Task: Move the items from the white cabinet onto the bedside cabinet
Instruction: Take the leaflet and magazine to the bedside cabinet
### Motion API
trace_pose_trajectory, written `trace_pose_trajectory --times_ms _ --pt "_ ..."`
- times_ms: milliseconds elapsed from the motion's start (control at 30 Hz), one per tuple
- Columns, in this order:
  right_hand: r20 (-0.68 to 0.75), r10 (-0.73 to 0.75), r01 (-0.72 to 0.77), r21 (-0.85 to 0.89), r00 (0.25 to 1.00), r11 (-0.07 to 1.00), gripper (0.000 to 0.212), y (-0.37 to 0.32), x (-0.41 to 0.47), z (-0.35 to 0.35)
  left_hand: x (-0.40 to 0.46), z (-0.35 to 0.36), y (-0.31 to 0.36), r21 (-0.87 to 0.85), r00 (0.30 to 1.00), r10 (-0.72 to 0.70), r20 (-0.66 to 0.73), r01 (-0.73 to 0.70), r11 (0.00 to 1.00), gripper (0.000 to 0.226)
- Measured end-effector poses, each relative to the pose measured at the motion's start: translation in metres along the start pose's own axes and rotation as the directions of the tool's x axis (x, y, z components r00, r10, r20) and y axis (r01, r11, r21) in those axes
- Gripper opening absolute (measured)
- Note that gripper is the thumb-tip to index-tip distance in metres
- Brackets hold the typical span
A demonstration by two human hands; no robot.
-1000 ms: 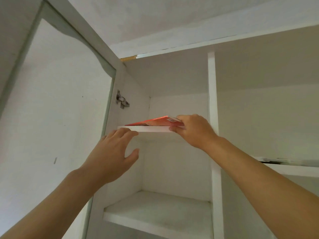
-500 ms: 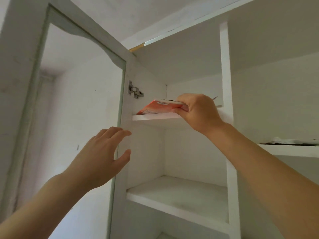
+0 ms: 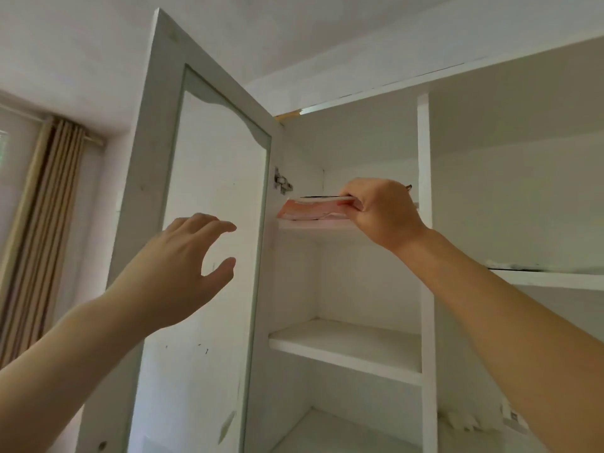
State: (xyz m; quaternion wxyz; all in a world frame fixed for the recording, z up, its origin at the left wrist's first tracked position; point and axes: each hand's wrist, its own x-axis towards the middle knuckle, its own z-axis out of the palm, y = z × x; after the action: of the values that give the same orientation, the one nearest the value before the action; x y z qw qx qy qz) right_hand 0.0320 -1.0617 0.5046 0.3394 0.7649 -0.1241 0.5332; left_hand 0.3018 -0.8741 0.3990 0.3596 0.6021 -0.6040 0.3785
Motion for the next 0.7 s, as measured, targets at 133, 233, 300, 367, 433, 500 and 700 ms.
trace_pose_trajectory --times_ms 133,233,300,367,433,500,700 --pt "0.023 -0.037 0.037 -0.005 0.999 0.999 0.009 -0.050 -0.008 -0.016 -0.030 -0.032 -0.015 -0.037 1.000 -0.015 0.014 0.015 0.999 0.058" --pt "0.045 -0.024 0.024 0.003 0.999 1.000 0.013 -0.084 -0.012 -0.033 -0.052 -0.051 -0.024 -0.052 0.999 -0.030 0.031 0.031 0.998 0.054" --pt "0.076 0.001 -0.002 0.018 0.997 1.000 0.016 -0.108 -0.014 -0.046 -0.065 -0.062 -0.027 -0.069 0.998 -0.043 0.048 0.046 0.997 0.057" --pt "0.139 0.030 -0.037 0.046 0.990 0.998 0.014 -0.131 -0.020 -0.055 -0.078 -0.071 -0.029 -0.073 0.996 -0.053 0.073 0.058 0.996 0.058" --pt "0.235 0.079 -0.102 0.088 0.969 0.991 0.012 -0.151 -0.032 -0.063 -0.091 -0.075 -0.030 -0.083 0.993 -0.071 0.094 0.079 0.993 0.059" --pt "0.319 0.125 -0.168 0.109 0.940 0.980 0.015 -0.169 -0.049 -0.070 -0.103 -0.076 -0.031 -0.098 0.991 -0.084 0.104 0.094 0.991 0.059" --pt "0.471 0.119 -0.163 0.053 0.874 0.985 0.023 -0.212 -0.120 -0.069 -0.155 -0.061 -0.031 -0.090 0.978 -0.070 0.197 0.089 0.992 0.065"
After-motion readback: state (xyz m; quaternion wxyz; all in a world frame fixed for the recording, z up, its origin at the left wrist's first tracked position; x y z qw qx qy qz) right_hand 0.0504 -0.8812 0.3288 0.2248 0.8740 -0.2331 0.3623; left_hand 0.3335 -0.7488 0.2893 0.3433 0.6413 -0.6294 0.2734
